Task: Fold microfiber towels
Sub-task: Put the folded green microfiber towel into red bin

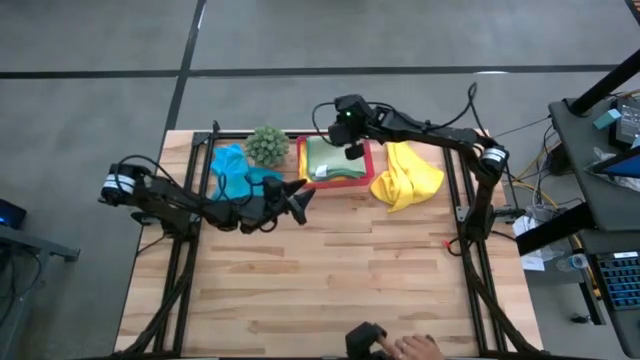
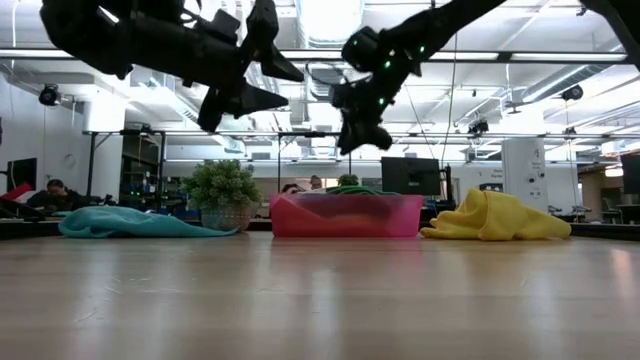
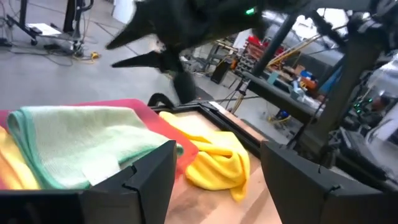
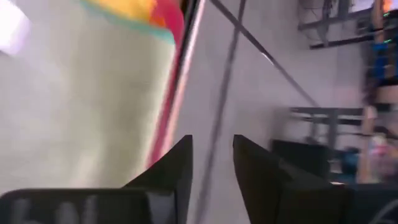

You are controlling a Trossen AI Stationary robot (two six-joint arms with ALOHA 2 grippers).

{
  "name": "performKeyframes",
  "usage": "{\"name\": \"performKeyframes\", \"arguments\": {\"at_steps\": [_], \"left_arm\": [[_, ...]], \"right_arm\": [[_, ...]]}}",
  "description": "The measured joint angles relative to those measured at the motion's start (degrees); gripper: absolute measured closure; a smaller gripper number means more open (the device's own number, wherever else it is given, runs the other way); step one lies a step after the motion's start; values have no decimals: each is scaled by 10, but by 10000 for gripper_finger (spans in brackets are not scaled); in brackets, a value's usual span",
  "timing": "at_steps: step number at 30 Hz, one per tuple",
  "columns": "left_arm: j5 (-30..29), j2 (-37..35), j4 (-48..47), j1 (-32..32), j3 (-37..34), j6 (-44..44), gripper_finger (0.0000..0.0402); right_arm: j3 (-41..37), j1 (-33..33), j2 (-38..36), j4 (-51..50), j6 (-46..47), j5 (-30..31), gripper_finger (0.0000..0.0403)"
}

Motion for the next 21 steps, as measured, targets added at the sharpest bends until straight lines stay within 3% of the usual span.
{"name": "performKeyframes", "arguments": {"at_steps": [4, 7, 11, 16, 21], "left_arm": [[53, -12, -79, 13, 24, 1, 189], [89, -13, -176, 19, 61, -10, 209], [109, -14, -341, 39, 134, -10, 259], [122, -15, -496, 82, 213, 25, 336], [248, -15, -517, 146, 242, 117, 396]], "right_arm": [[-4, 11, -26, -31, 80, -67, 332], [-4, 28, -46, -42, 105, -72, 360], [-4, 43, -72, -59, 139, -72, 390], [-4, 42, -93, -94, 200, -92, 394], [-9, 27, -96, -131, 278, -160, 394]]}}
